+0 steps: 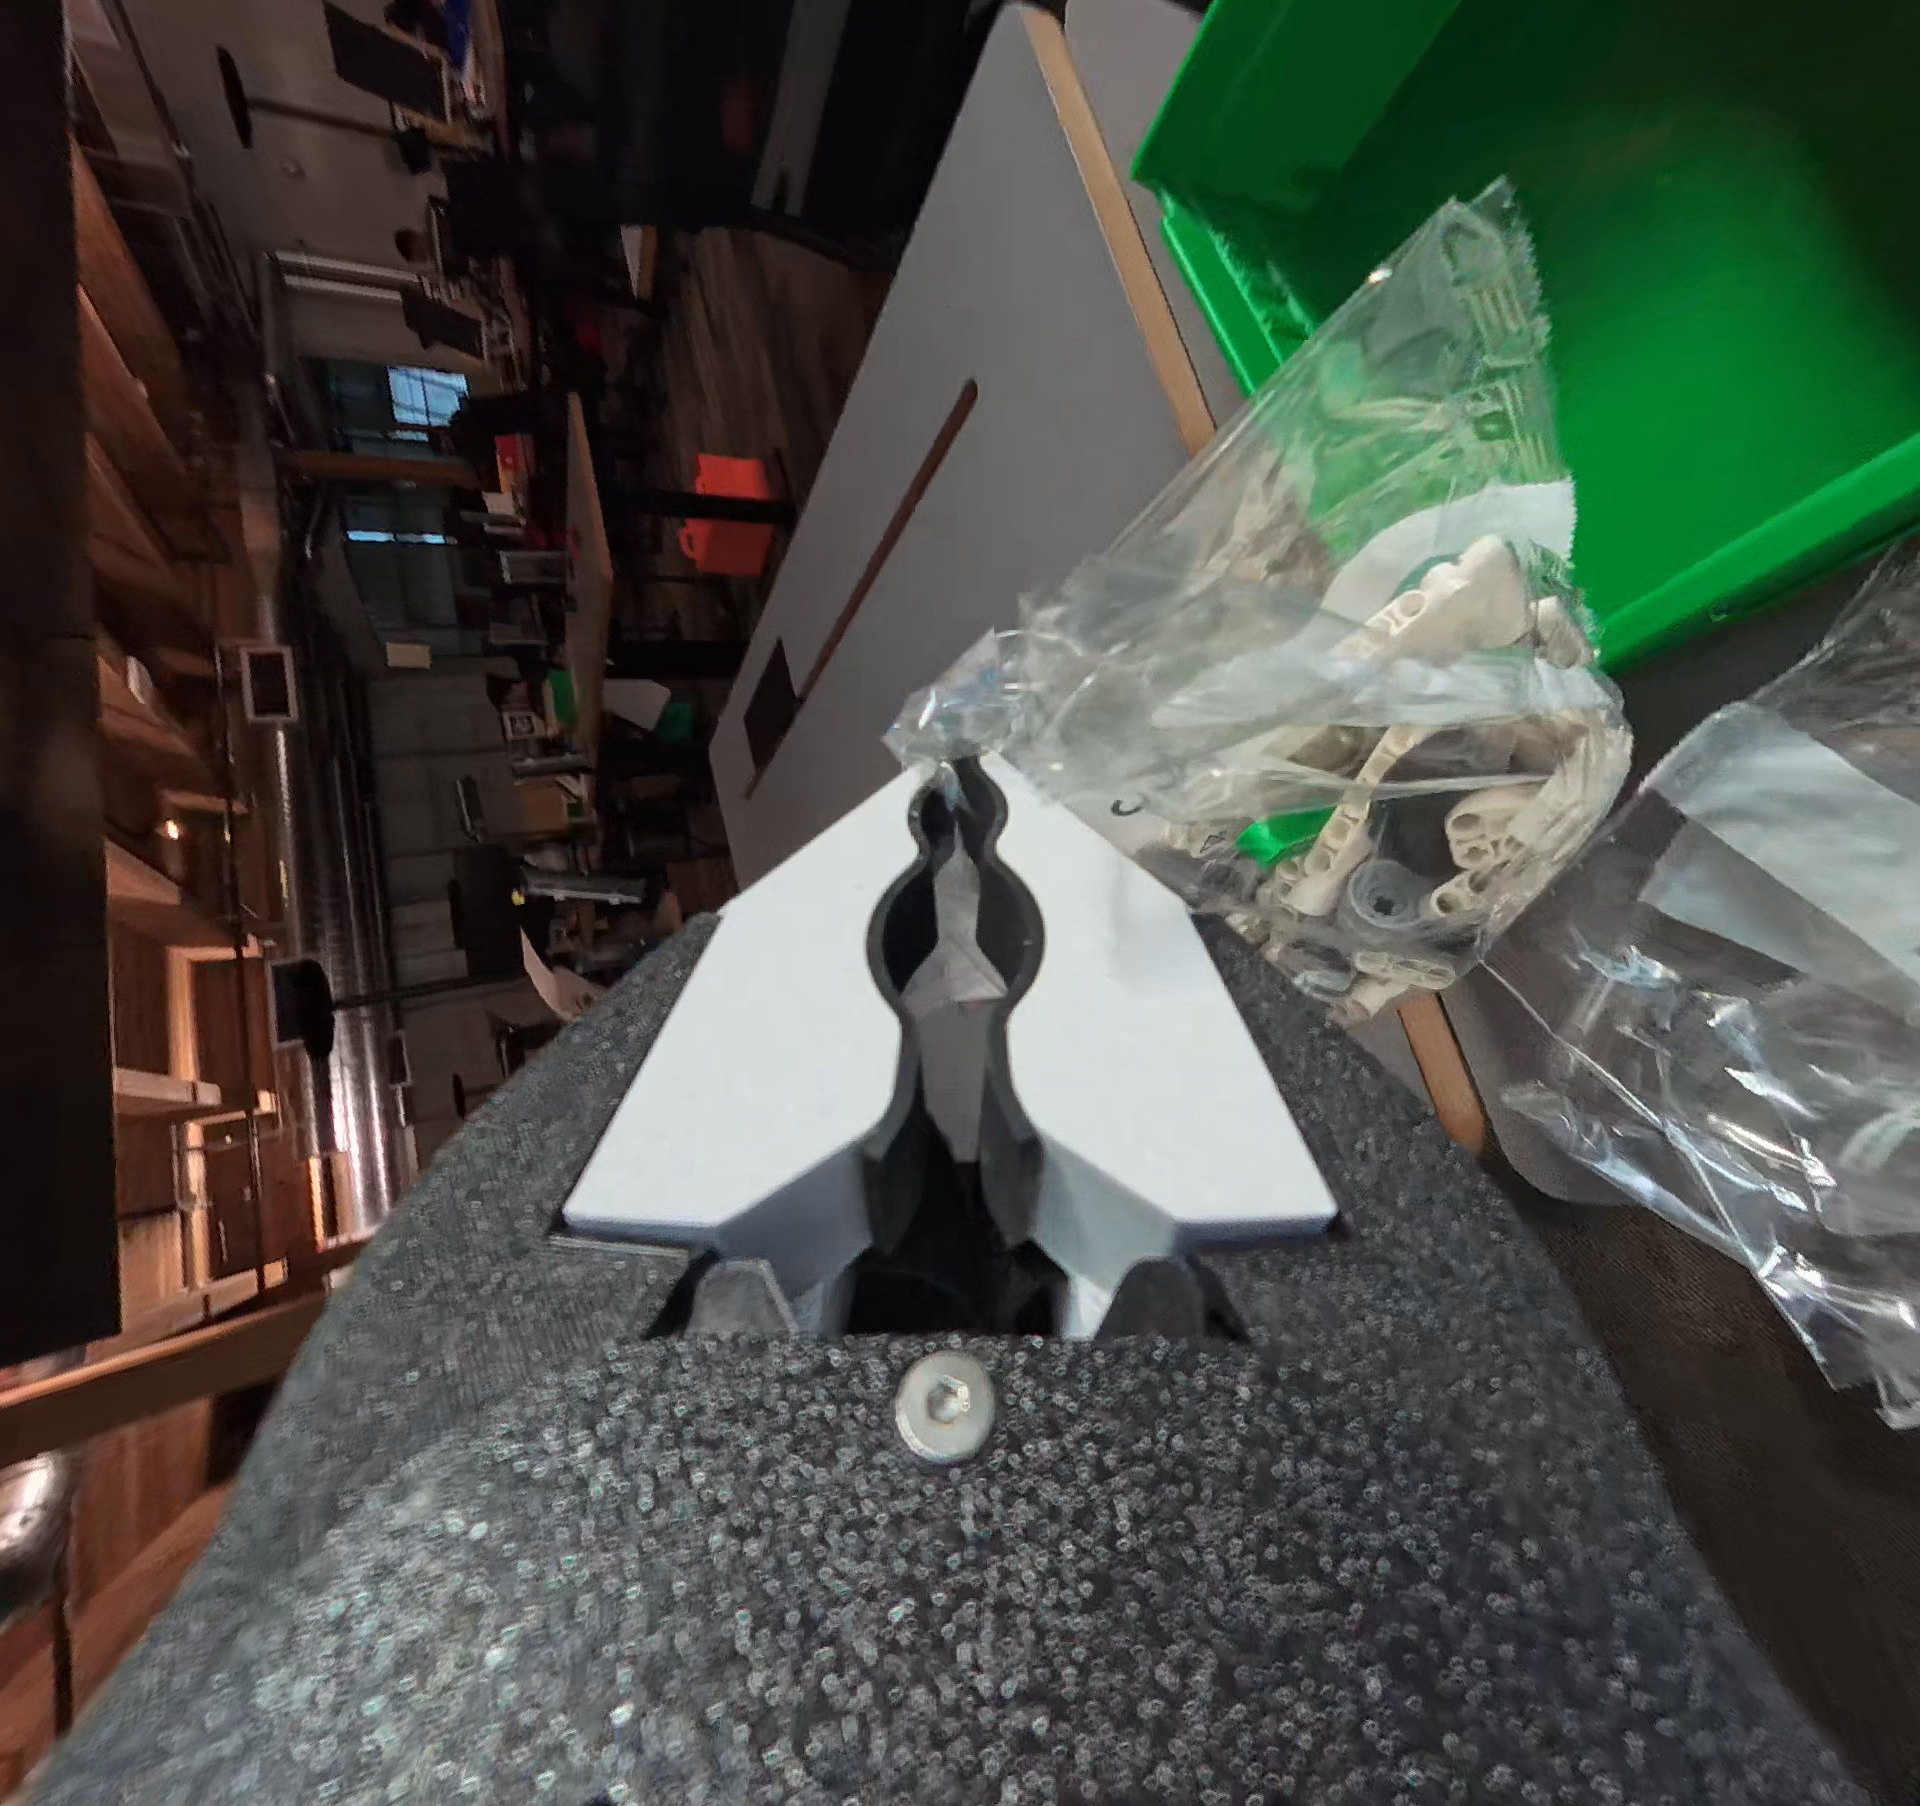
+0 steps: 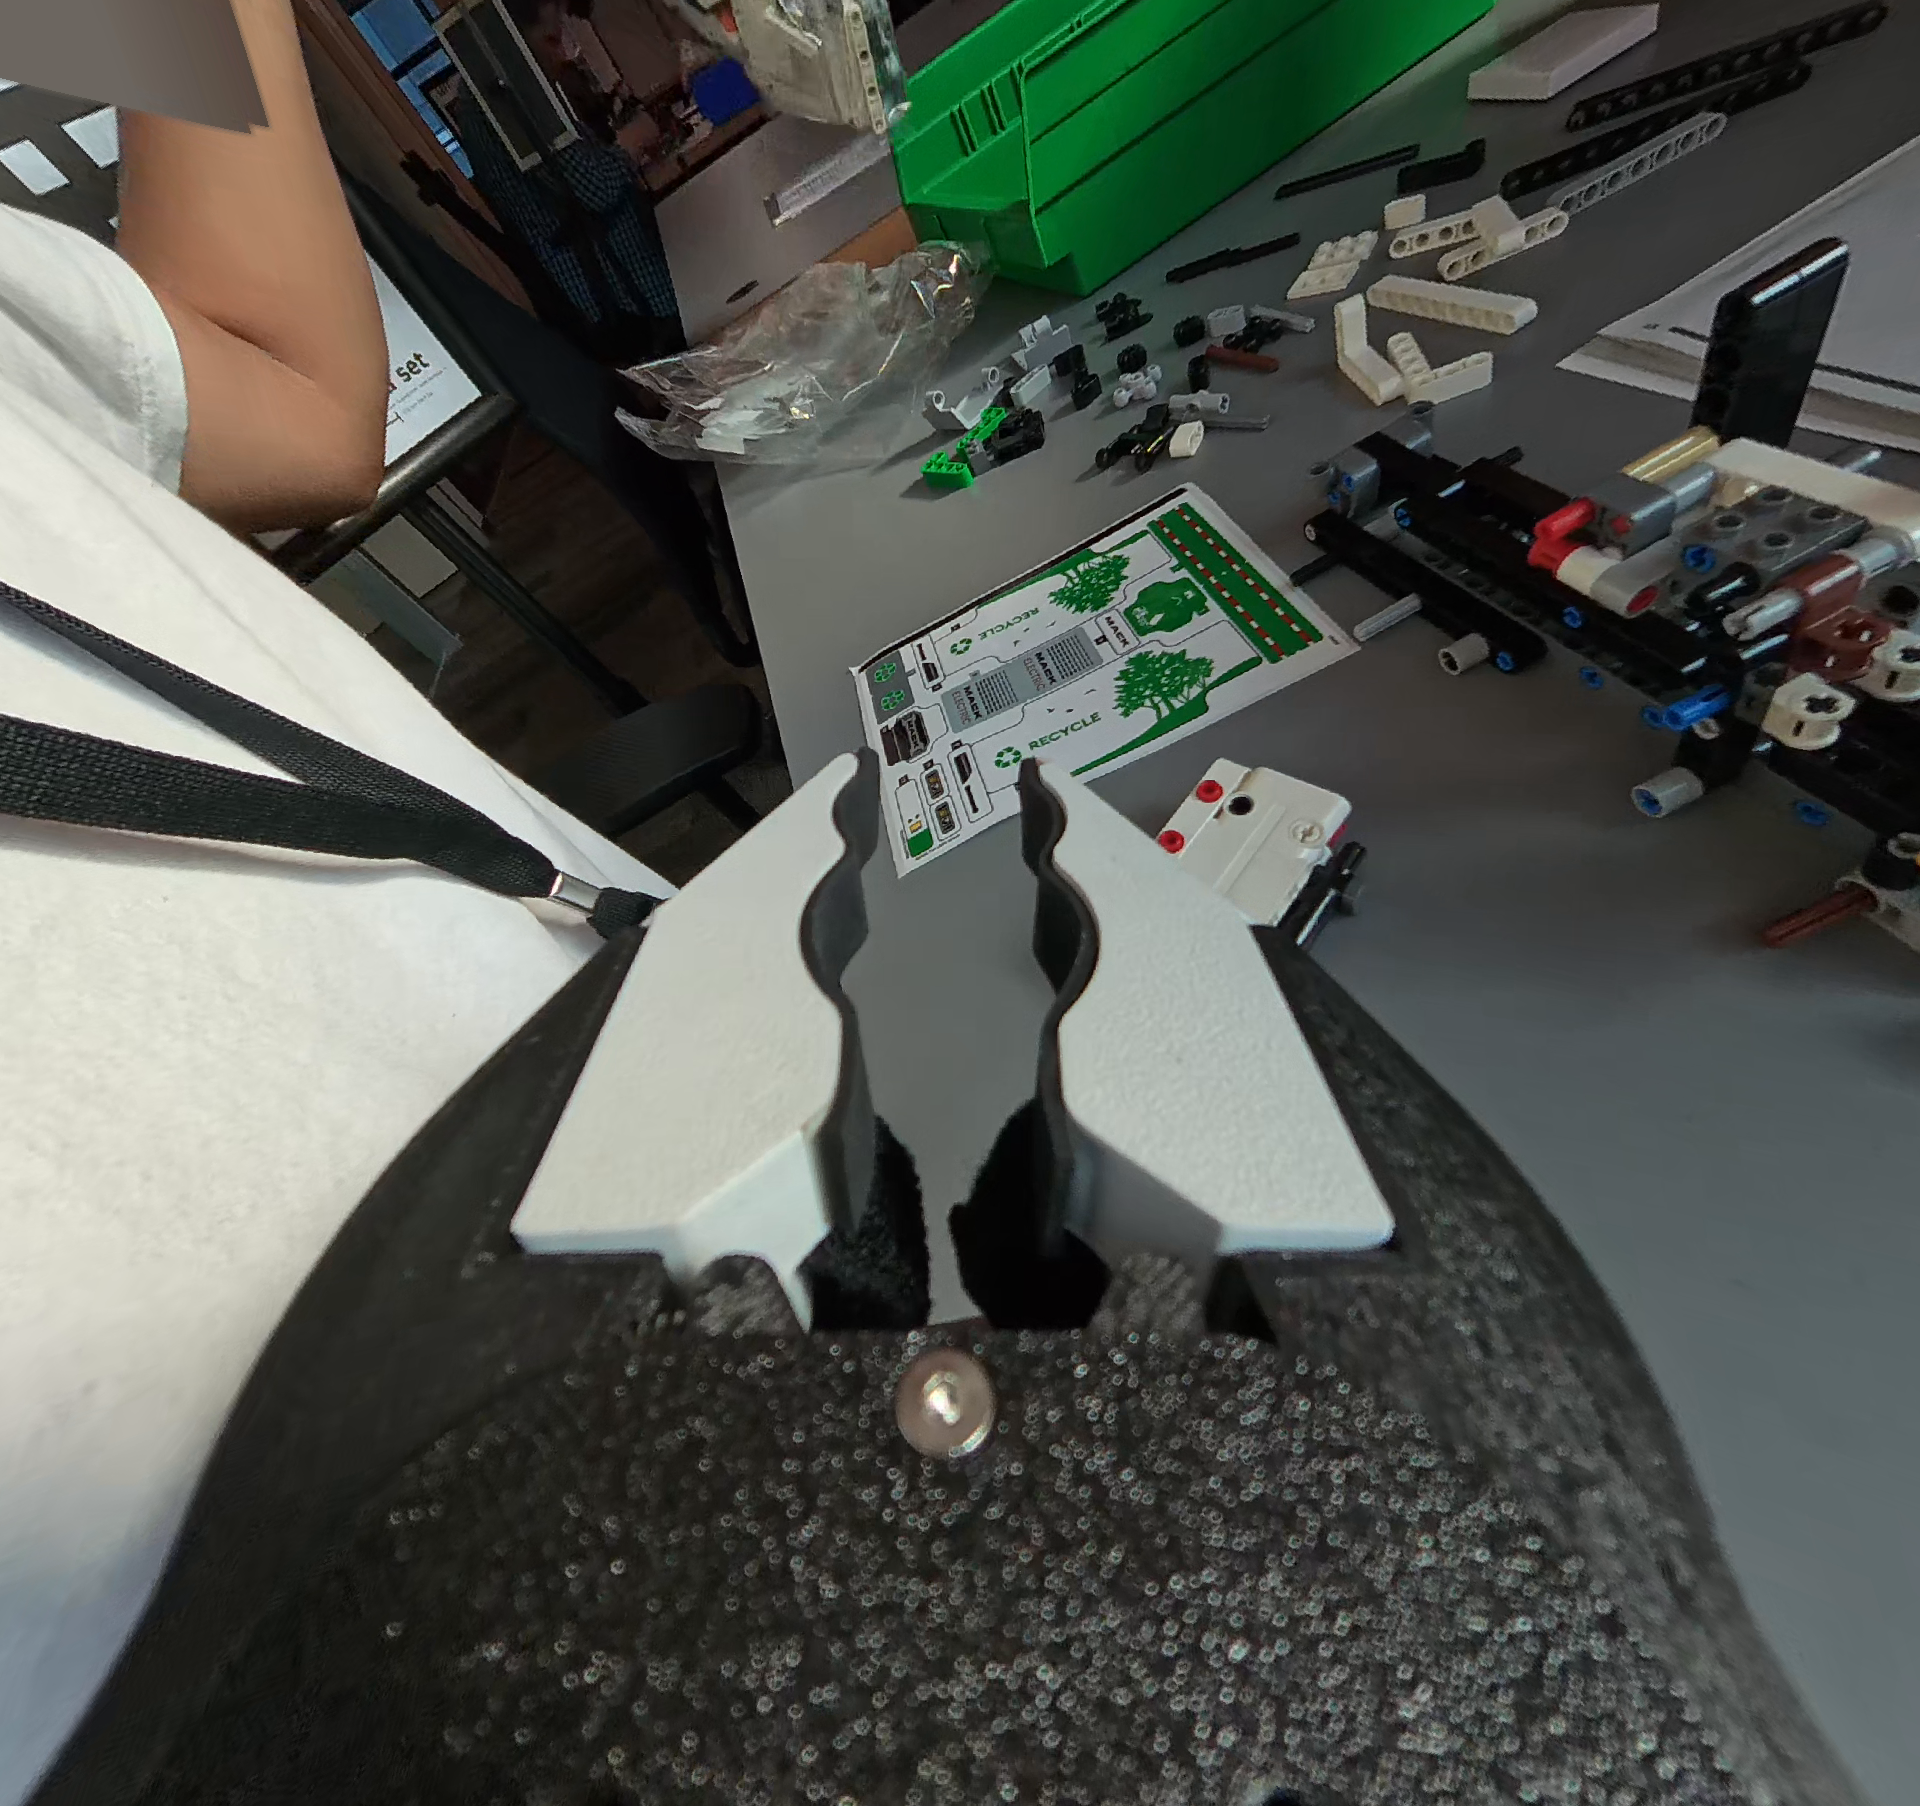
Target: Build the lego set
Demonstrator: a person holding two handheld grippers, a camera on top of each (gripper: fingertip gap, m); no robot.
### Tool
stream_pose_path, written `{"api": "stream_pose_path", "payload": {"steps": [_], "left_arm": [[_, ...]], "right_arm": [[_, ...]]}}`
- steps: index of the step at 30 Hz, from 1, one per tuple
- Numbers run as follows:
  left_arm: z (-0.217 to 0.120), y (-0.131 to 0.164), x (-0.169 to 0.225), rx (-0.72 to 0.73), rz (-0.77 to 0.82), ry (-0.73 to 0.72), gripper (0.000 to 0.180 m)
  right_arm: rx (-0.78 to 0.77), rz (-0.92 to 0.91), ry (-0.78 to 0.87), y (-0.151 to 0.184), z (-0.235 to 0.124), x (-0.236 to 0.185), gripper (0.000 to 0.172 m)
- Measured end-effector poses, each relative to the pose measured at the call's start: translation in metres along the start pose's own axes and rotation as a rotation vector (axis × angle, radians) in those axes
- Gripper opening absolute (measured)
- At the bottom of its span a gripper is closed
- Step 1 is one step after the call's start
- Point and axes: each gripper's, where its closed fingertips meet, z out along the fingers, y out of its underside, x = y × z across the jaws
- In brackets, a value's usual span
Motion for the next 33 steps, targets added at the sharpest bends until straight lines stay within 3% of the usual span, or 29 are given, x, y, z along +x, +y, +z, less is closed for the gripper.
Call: {"api": "stream_pose_path", "payload": {"steps": [5, 12, 15, 20, 23, 32, 33], "left_arm": [[0.014, -0.08, -0.016, 0.155, 0.1, 0.04, 0.0], [0.098, -0.163, 0.008, 0.308, 0.095, 0.173, 0.0], [0.129, -0.183, 0.019, 0.367, 0.077, 0.17, 0.0], [0.159, -0.182, 0.045, 0.424, 0.05, 0.154, 0.0], [0.169, -0.166, 0.066, 0.407, 0.063, 0.137, 0.0], [0.138, -0.093, 0.129, 0.42, -0.05, 0.283, 0.0], [0.134, -0.085, 0.139, 0.408, -0.072, 0.324, 0.008]], "right_arm": [[0.001, 0.001, -0.001, 0.0, 0.001, -0.001, 0.025], [-0.002, -0.016, 0.027, -0.002, -0.001, -0.001, 0.025], [0.005, -0.023, 0.043, -0.005, -0.003, -0.003, 0.025], [0.011, -0.011, 0.061, -0.002, -0.005, -0.003, 0.025], [0.006, 0.001, 0.059, 0.001, -0.004, -0.003, 0.025], [-0.021, -0.013, 0.058, 0.004, -0.003, -0.003, 0.026], [-0.026, -0.017, 0.062, 0.005, -0.003, -0.003, 0.026]]}}
